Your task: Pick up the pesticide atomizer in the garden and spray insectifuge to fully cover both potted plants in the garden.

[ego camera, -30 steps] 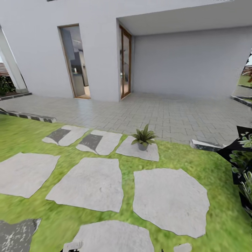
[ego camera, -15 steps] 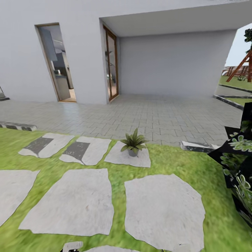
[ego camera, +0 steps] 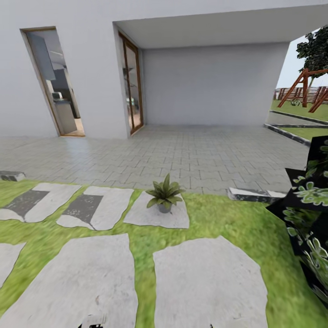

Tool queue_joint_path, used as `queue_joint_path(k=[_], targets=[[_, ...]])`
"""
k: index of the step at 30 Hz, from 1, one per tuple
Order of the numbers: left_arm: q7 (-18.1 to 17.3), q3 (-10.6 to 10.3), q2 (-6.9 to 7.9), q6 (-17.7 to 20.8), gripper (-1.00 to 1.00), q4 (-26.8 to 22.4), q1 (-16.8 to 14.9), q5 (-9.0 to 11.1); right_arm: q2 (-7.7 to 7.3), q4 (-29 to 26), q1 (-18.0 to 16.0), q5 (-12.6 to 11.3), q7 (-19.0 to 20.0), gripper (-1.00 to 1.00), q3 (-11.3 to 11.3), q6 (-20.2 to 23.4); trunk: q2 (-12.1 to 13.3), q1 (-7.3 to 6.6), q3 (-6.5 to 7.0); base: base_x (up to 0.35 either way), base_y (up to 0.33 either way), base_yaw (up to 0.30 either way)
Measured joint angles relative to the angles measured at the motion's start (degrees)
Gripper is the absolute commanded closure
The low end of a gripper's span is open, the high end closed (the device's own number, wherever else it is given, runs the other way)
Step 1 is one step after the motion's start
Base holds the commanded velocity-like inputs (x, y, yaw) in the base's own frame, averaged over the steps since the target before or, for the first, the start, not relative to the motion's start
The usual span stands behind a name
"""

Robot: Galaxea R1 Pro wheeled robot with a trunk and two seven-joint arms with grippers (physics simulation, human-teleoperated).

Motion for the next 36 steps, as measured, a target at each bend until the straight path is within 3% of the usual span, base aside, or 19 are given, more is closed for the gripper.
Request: queue_joint_path(k=[21, 36], targets=[[0.0, 0.0, 0.01, 0.0, 1.0, 0.0, 0.0, 0.0, 0.0, 0.0, 0.0, 0.0, 0.0, -1.0, 0.0, 0.0, 0.0, 0.0, 0.0, 0.338, 0.0, -0.001], [0.0, 0.2, 0.31, 0.1, 1.0, -0.2, 0.0, 0.0, 0.39, 0.0, 0.0, 0.1, 0.2, -1.0, 0.2, 0.2, 0.0, 0.01, 0.54, 0.299, -0.031, -0.114]])
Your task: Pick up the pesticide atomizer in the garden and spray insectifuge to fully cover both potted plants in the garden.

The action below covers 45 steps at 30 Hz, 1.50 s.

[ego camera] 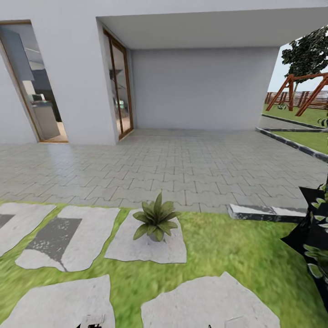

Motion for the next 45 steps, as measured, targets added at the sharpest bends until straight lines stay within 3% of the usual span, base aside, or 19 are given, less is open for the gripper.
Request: queue_joint_path(k=[6, 8, 12, 15, 16, 17, 18, 20, 22, 23, 25, 26, 28, 30, 32, 37, 45], targets=[[-0.8, -0.5, 1.48, 0.2, 1.0, -0.4, -0.3, -0.4, -0.09, -0.3, 0.0, 0.4, 0.3, -1.0, 0.2, 0.1, 0.0, 0.02, 0.01, 0.039, -0.002, -0.002], [-0.9, -0.7, 1.62, 0.3, 1.0, -0.4, -0.6, -0.7, -0.14, -1.4, -0.1, 1.0, 0.3, -1.0, 2.0, 0.1, 0.0, 0.02, 0.01, 0.004, 0.0, 0.0], [-5.4, -1.2, 3.43, 0.5, 1.0, -1.9, -1.1, -2.6, 0.06, -8.6, -0.5, 3.6, 0.4, -1.0, 9.7, 0.2, 0.0, 0.02, 0.01, 0.0, 0.0, 0.0], [-10.5, -1.6, 5.21, 1.0, 1.0, -5.9, -2.1, -3.4, 0.3, -12.6, -1.1, 4.3, 1.6, -1.0, 18.1, 0.3, 0.0, 0.02, 0.01, 0.0, 0.0, 0.0], [-13.5, -2.5, 5.56, 1.1, 1.0, -7.3, -2.3, -4.5, 0.38, -14.1, -1.7, 4.4, 3.0, -1.0, 22.0, 0.3, 0.0, 0.02, 0.02, 0.0, 0.0, 0.0], [-15.9, -3.6, 5.76, 1.2, 1.0, -8.0, -2.4, -6.0, 0.49, -15.1, -2.4, 4.6, 4.4, -1.0, 24.3, 0.4, 0.0, 0.02, 0.01, 0.0, 0.0, 0.0], [-19.5, -5.5, 5.94, 1.5, 1.0, -8.7, -2.5, -8.7, 1.04, -16.4, -3.4, 4.4, 6.9, -1.0, 26.5, 0.5, 0.0, 0.02, 0.02, 0.0, 0.0, 0.0], [-25.8, -7.4, 6.04, 3.1, 1.0, -10.0, -3.0, -12.7, 2.92, -17.4, -5.0, 4.5, 11.6, -1.0, 28.2, 1.4, 0.0, 0.02, 0.02, 0.0, 0.0, 0.0], [-30.6, -8.2, 5.98, 5.2, 1.0, -11.1, -4.1, -14.7, 4.63, -18.0, -6.0, 4.6, 15.7, -1.0, 28.9, 3.7, 0.0, 0.02, 0.01, 0.0, 0.0, 0.0], [-34.8, -8.8, 5.98, 7.1, 1.0, -11.5, -5.1, -16.2, 5.56, -18.8, -6.5, 4.6, 18.3, -1.0, 29.5, 6.0, 0.0, 0.02, 0.02, 0.0, 0.0, 0.0], [-41.9, -9.5, 6.17, 9.3, 1.0, -11.9, -7.1, -18.2, 6.62, -20.1, -7.3, 4.4, 21.7, -1.0, 31.1, 8.8, 0.0, 0.02, 0.02, 0.0, 0.0, 0.0], [-47.1, -9.8, 6.23, 10.1, 1.0, -12.0, -8.7, -19.5, 7.19, -20.6, -7.8, 4.3, 24.1, -1.0, 32.8, 10.2, 0.0, 0.02, 0.02, 0.0, 0.0, 0.0], [-52.6, -10.1, 6.33, 10.7, 1.0, -12.2, -10.7, -20.9, 7.62, -21.2, -8.3, 4.3, 27.1, -1.0, 34.7, 11.3, 0.0, 0.02, 0.02, 0.0, 0.0, 0.0], [-56.6, -10.3, 6.4, 11.1, 1.0, -12.9, -12.9, -22.4, 7.82, -22.4, -8.8, 4.2, 30.0, -1.0, 35.7, 11.8, 0.0, 0.02, 0.02, 0.0, 0.0, 0.0], [-57.2, -10.7, 6.12, 11.3, 1.0, -13.4, -13.6, -23.7, 7.89, -22.8, -9.3, 3.8, 31.3, -1.0, 36.2, 12.3, 0.0, 0.02, 0.02, 0.0, 0.0, 0.0], [-57.4, -9.5, 7.62, 11.2, 1.0, -13.0, -13.0, -22.4, 7.89, -23.7, -8.5, 4.0, 30.5, -1.0, 35.1, 12.0, 0.0, 0.02, 0.01, 0.0, 0.0, 0.0], [-59.8, -9.7, 6.7, 11.8, 1.0, -12.7, -14.3, -22.1, 7.89, -23.7, -8.3, 4.7, 30.4, -1.0, 34.3, 11.6, 0.0, 0.02, 0.02, 0.0, 0.0, 0.0]])
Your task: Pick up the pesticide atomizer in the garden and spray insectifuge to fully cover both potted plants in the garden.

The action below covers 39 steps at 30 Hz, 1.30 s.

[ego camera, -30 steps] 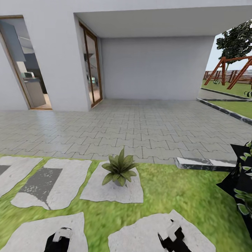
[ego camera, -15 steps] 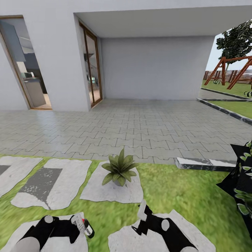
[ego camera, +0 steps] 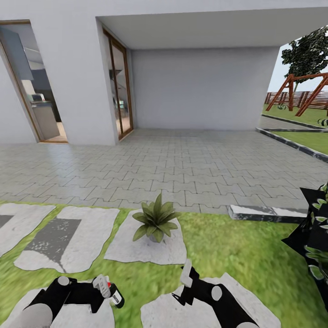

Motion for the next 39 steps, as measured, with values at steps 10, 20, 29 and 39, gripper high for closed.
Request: queue_joint_path(k=[10, 20, 29, 39], targets=[[-3.4, -2.7, -1.04, 2.0, 1.0, -0.3, -3.2, -1.4, -0.01, -3.2, 0.0, -2.0, 2.7, -1.0, 0.8, 0.7, 0.0, 0.0, 0.0, 0.0, 0.0, 0.0], [-5.8, -8.9, -1.47, 4.6, 1.0, -0.6, -4.8, -1.5, 0.0, -28.4, 0.0, -20.6, 16.8, -1.0, 15.0, 18.3, 0.0, 0.0, 0.0, 0.0, 0.0, 0.0], [-6.4, -13.7, -2.28, 5.3, 1.0, -0.7, -5.8, -1.5, 0.01, -28.3, 0.0, -21.2, 17.1, -1.0, 15.5, 20.2, 0.0, 0.0, 0.0, 0.0, 0.0, 0.0], [-9.7, -18.5, -3.33, 9.8, 1.0, -0.7, -8.9, -1.6, 0.02, -27.4, 0.0, -20.5, 17.2, 1.0, 15.6, 22.1, 0.0, 0.0, 0.0, 0.0, 0.0, 0.0]])
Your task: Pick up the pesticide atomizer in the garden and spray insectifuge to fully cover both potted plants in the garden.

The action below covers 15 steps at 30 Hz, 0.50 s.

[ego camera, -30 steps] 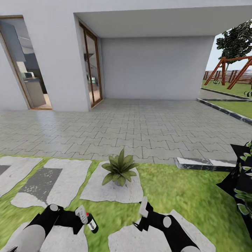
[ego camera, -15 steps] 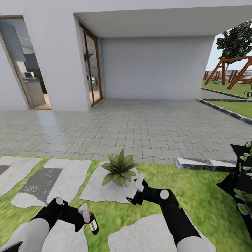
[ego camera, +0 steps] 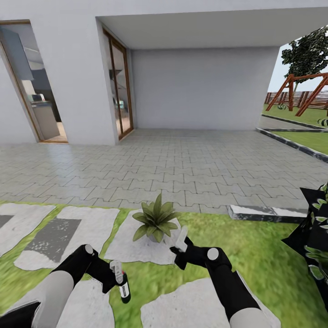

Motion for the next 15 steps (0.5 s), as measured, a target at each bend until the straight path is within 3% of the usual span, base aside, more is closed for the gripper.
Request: queue_joint_path(k=[3, 6, 15], targets=[[-0.2, -2.0, -1.4, 0.1, 1.0, 0.0, -0.2, -0.2, 0.05, 2.5, 0.0, 0.1, 0.1, 1.0, 1.9, 0.7, 0.0, 0.0, 0.0, 0.0, 0.0, 0.0], [-0.1, -5.1, -2.94, 0.2, 1.0, -0.1, -0.5, -0.3, 0.06, 3.7, 0.0, 0.1, 0.1, 1.0, 5.8, 1.6, 0.0, 0.0, 0.0, 0.0, 0.0, 0.0], [0.0, -5.9, -4.12, 0.1, 1.0, -0.1, -0.6, -0.3, 0.06, 4.3, 0.0, 0.0, 0.6, 1.0, 7.0, 1.8, 0.0, 0.0, 0.0, 0.0, 0.0, 0.0]])
